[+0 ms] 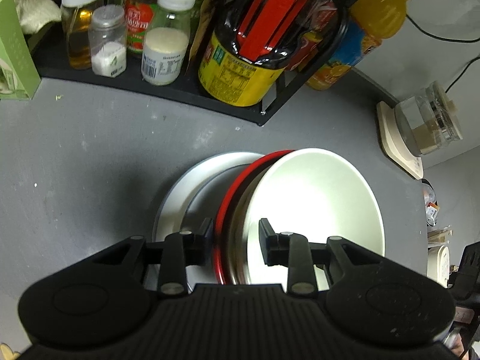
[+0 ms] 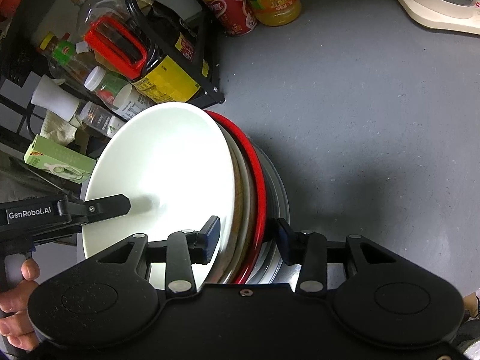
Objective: Organize plates and bowls
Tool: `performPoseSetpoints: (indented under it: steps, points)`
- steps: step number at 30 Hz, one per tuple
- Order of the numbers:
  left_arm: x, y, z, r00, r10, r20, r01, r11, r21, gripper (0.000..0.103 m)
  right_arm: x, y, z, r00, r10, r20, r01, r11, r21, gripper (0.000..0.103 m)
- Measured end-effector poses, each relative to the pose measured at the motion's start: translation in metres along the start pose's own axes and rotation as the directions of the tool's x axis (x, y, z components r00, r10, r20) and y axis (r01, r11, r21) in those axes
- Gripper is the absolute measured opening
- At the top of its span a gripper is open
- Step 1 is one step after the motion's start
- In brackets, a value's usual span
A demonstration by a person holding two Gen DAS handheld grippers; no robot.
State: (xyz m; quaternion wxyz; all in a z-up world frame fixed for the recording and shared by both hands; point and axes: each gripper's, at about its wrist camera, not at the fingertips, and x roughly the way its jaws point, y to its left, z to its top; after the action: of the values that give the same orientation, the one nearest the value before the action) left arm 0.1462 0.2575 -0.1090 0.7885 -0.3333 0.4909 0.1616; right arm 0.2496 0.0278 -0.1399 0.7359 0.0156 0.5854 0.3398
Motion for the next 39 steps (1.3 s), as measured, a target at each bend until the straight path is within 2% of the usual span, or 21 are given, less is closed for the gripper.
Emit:
performPoseSetpoints:
  steps: [4,9,14,20,25,29,32,39]
  points:
    - [-0.008,-0.002,-0.001,1.0,0.014,0.024,-0.015,1.0,0.014,0.035,-0.007,0.001,-0.001,1.0,0.005,0.031,-0.005,1.0,0.005,0.045]
    - [-0.019,-0.005,-0.004,0.997,0.042,0.071,-0.045,0.998,0.034,0.053,-0.024,0.005,0.0,0.996,-0.013,0.093,0.015,1.0,-0.017,0.057]
    - [-0.025,-0.01,-0.006,0.993,0.07,0.1,-0.077,0.995,0.065,0.062,-0.042,0.004,-0.002,0.985,-0.048,0.168,0.05,0.999,-0.006,0.078]
    - [-0.028,-0.019,-0.004,0.99,0.079,0.114,-0.09,0.991,0.095,0.07,-0.068,-0.002,-0.011,0.968,-0.095,0.234,0.104,0.994,-0.024,0.092]
    - [-0.035,-0.033,-0.002,0.981,0.102,0.167,-0.121,0.986,0.111,0.079,-0.085,-0.02,-0.016,0.949,-0.132,0.285,0.132,0.991,0.019,0.094]
    - [-0.037,-0.043,-0.003,0.975,0.12,0.187,-0.147,0.98,0.137,0.082,-0.103,-0.04,-0.028,0.926,-0.179,0.333,0.165,0.984,0.07,0.102]
    - [-0.039,-0.051,-0.005,0.971,0.132,0.202,-0.165,0.973,0.161,0.088,-0.117,-0.053,-0.04,0.909,-0.209,0.36,0.186,0.978,0.098,0.103]
    - [-0.053,-0.07,-0.022,0.966,0.114,0.233,-0.164,0.964,0.208,0.089,-0.155,-0.077,-0.074,0.866,-0.265,0.425,0.216,0.963,0.16,0.103]
